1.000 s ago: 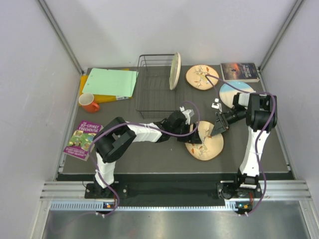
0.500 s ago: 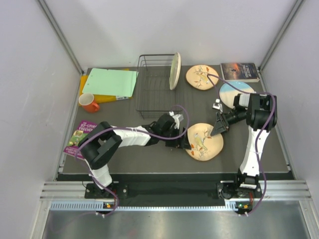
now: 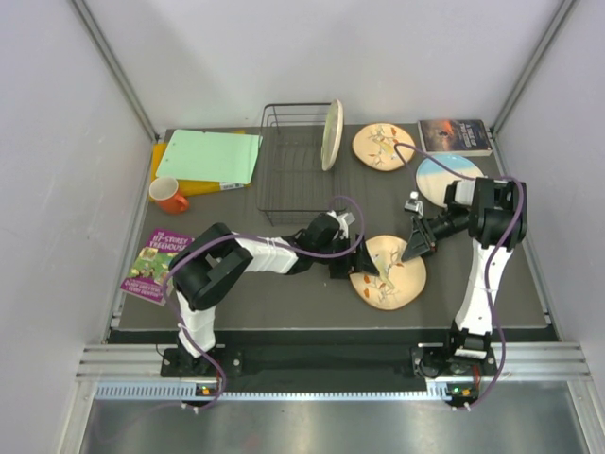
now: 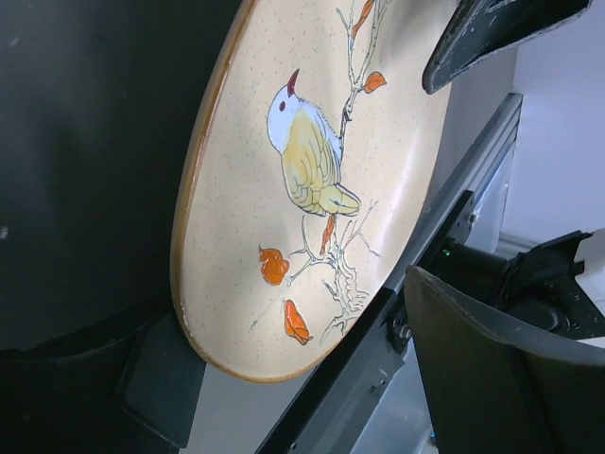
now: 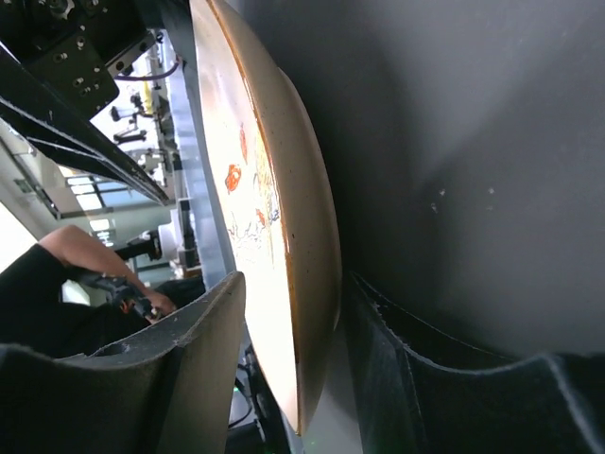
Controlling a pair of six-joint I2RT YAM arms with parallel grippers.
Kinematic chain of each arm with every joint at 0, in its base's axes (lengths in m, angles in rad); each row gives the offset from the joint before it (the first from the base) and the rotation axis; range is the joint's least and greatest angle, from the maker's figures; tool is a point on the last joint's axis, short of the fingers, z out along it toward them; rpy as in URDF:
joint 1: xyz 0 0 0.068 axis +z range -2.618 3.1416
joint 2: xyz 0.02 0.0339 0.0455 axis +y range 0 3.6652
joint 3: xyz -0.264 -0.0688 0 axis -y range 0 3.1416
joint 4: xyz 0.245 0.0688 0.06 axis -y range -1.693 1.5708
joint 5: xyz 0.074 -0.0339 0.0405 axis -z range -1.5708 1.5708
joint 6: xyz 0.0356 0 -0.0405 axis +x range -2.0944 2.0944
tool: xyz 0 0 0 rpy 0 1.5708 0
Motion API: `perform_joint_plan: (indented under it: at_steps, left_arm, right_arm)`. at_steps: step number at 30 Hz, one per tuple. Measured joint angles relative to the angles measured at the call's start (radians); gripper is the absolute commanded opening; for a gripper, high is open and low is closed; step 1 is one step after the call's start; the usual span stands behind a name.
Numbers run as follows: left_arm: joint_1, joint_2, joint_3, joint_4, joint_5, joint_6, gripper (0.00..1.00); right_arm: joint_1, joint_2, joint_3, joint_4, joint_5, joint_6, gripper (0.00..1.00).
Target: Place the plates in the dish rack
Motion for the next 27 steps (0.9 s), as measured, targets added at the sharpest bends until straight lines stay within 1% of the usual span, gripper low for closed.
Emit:
perform_joint_plan:
  at_steps: [1,5,10,12,15,18,21,22,24,25,26,27]
  left_arm:
    - [-0.003,0.000,0.001,0.000,-0.002,-0.003,0.83]
    - [-0.009,0.002,0.006,-0.007,-0.014,-0.015,0.83]
    - [-0.015,0.019,0.030,-0.010,-0.018,-0.023,0.83]
    - [-0.019,0.031,0.046,-0.012,-0.018,-0.023,0.82]
    - [-0.024,0.058,0.082,-0.014,-0.016,-0.025,0.82]
    - [-0.026,0.089,0.124,-0.021,-0.007,-0.026,0.82]
    - [-0.024,0.092,0.131,-0.033,0.000,-0.025,0.82]
    - [-0.024,0.092,0.132,-0.034,0.000,-0.024,0.83]
    - [-0.020,0.092,0.132,-0.037,0.002,-0.021,0.83]
    - [-0.016,0.092,0.132,-0.037,0.005,-0.014,0.84]
    - [-0.011,0.090,0.132,-0.040,0.011,-0.005,0.84]
    - [-0.007,0.087,0.132,-0.044,0.018,0.009,0.84]
  right_arm:
    - [0.000,-0.001,0.000,-0.002,0.003,0.000,0.51]
    - [-0.003,-0.003,-0.012,-0.004,-0.008,0.007,0.52]
    - [-0.002,-0.002,-0.011,-0.006,-0.024,0.025,0.56]
    - [0.003,-0.002,-0.011,-0.007,-0.029,0.024,0.55]
    - [0.030,-0.003,-0.012,-0.005,-0.029,0.018,0.50]
    - [0.073,-0.004,-0.012,-0.001,-0.011,0.006,0.43]
    - [0.084,-0.004,-0.012,0.005,0.006,-0.006,0.33]
    - [0.084,-0.005,-0.013,0.009,0.011,-0.009,0.23]
    - [0.084,-0.006,-0.013,0.023,0.022,-0.020,0.12]
    - [0.083,-0.008,-0.015,0.034,0.024,-0.032,0.04]
    - [0.081,-0.011,-0.021,0.038,0.024,-0.039,0.01]
    - [0.079,-0.016,-0.027,0.047,0.021,-0.039,0.00]
